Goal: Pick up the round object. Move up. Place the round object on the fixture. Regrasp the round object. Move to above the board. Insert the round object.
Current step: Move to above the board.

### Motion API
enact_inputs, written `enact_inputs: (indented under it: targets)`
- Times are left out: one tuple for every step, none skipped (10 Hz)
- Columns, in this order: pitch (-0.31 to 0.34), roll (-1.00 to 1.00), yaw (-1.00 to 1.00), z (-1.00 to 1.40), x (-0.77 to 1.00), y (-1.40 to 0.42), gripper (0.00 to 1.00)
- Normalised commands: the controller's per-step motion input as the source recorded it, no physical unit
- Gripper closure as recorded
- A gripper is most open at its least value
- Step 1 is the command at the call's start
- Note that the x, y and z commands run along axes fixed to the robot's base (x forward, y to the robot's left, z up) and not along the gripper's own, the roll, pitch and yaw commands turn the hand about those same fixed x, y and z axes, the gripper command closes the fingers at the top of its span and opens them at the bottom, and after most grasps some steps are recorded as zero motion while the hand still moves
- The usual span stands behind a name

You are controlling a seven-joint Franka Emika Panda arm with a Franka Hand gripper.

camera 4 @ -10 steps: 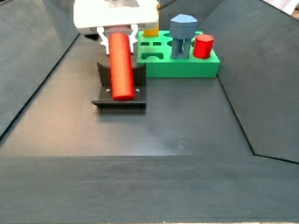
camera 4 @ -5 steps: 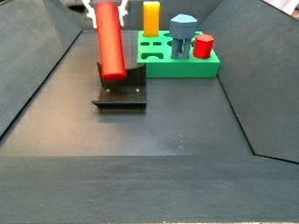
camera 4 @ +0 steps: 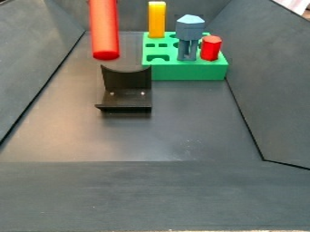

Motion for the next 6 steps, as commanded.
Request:
enact_inputs:
  targets:
    - [0.145,-0.03,0.0,0.91,0.09,-0.02,1.0]
    - [0.164,-0.03,0.02,0.75,0.07,-0.02,1.0]
    - [0.17,-0.04,0.05,0.6,0.06,-0.02,1.0]
    - [0.166,-0.04,0.07,0.39,0.04,-0.01,1.0]
    - [0.158,-0.05,0.08,0.24,0.03,-0.01,1.0]
    - [-0.039,-1.0,-0.16,0.29,-0.9,-1.0,1.0]
